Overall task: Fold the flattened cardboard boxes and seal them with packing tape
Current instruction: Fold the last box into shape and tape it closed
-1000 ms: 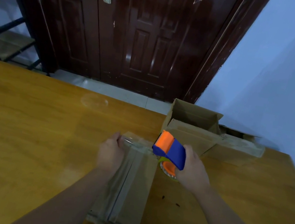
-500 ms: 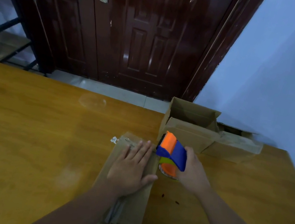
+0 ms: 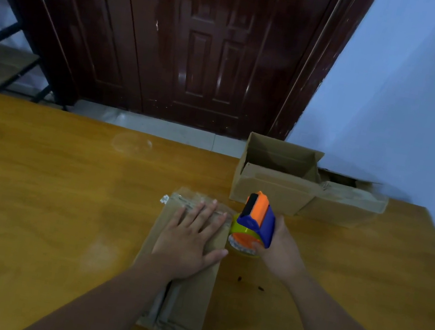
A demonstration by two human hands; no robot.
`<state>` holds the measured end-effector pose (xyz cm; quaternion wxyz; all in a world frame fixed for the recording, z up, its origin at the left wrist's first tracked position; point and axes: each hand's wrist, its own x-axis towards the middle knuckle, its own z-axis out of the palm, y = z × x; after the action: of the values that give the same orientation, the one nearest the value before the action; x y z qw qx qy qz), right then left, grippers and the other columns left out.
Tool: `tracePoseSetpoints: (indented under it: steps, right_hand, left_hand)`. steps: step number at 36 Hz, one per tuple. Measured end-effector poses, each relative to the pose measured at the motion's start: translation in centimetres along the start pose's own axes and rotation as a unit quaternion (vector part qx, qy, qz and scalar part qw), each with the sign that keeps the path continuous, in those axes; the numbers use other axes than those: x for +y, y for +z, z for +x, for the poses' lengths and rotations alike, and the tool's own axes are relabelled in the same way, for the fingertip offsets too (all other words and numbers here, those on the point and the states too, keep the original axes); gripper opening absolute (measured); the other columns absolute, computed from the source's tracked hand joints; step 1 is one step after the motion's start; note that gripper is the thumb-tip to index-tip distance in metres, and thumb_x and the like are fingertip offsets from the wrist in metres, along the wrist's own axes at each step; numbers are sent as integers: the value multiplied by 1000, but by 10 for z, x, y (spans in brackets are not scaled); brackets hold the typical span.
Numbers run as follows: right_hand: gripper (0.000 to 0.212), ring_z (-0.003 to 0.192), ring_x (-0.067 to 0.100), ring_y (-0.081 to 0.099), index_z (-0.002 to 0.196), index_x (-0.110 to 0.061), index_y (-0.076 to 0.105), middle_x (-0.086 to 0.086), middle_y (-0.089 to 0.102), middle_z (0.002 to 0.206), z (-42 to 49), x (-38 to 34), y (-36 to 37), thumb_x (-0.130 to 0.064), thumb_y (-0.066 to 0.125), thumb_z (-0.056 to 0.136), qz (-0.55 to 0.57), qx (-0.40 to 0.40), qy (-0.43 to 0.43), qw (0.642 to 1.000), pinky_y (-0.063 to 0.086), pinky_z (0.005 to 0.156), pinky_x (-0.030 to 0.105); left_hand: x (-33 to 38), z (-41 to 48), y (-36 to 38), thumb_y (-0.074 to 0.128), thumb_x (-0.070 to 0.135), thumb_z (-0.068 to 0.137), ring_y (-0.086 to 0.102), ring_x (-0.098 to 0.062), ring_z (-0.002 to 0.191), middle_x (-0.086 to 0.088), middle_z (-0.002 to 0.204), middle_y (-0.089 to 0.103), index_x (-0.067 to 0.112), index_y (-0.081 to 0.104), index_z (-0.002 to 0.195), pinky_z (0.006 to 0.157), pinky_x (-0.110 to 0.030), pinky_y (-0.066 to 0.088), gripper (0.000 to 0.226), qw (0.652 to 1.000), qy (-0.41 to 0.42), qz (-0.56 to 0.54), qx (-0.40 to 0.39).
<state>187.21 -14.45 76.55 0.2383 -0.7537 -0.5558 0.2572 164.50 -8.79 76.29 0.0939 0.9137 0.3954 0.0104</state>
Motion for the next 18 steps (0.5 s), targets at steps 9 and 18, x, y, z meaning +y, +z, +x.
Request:
tracePoseSetpoints:
  steps: [9, 18]
  right_hand:
    - [40, 91, 21, 56, 118, -20, 36, 6, 52, 111, 7, 9, 6, -11, 61, 87, -145, -24, 22, 989, 52, 72, 41]
    - [51, 68, 4, 54, 112, -28, 38, -11, 54, 82, 0, 23, -25, -11, 72, 79, 17, -15, 51, 998, 34, 50, 16]
  left_hand:
    - [1, 0, 3, -4, 78, 81, -30, -8, 135, 10, 149, -31, 39, -24, 140, 109, -36, -22, 74, 1000, -4, 3, 14]
    - [-1, 0, 6, -6, 77, 81, -34, -9, 134, 11, 148, -33, 41, -31, 137, 103, -32, -33, 71, 1000, -2, 10, 25]
